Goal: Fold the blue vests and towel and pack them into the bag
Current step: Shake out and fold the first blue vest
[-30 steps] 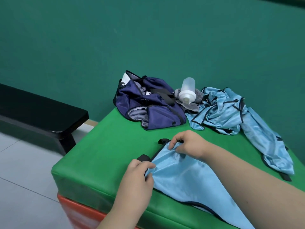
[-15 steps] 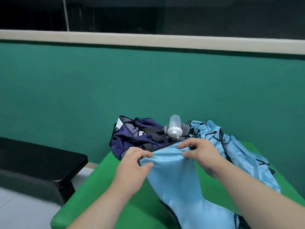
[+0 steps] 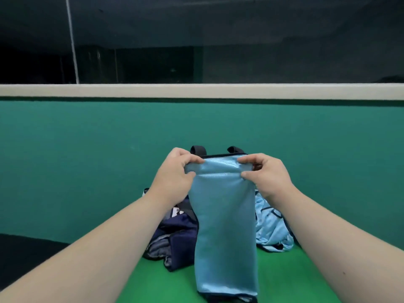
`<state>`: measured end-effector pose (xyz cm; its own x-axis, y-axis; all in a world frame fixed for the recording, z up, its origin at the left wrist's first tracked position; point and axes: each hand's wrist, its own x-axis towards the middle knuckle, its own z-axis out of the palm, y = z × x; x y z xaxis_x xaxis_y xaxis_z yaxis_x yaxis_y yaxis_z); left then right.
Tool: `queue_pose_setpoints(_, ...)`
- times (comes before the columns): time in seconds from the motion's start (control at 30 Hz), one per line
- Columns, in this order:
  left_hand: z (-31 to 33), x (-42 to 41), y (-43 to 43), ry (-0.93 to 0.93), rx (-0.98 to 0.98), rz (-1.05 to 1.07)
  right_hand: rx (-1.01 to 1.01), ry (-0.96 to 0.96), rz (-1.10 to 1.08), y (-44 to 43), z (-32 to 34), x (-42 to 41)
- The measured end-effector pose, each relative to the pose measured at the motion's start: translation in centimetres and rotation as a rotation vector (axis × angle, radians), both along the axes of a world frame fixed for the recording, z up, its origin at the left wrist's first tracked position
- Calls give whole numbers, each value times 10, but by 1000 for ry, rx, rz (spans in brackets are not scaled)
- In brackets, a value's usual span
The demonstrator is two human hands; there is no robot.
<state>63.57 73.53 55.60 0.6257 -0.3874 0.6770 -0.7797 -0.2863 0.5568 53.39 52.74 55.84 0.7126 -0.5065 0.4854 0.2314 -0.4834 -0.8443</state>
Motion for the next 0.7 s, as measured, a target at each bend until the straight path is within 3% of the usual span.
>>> queue_pose_setpoints(0.1, -11, -26, 8, -55, -3, -52, 64, -55, 51, 8, -14, -30)
queue_pose_setpoints(0.23, -75, -78, 30, -46, 11, -145, 50, 9, 74, 19, -83, -86)
queue_pose_setpoints(0.5, -242, -187, 78, 356, 135, -172, 132, 281, 50, 67, -253, -197)
queue_pose_setpoints(0.7, -274, -217, 87, 469, 189, -130, 90, 380, -54, 87, -295, -221)
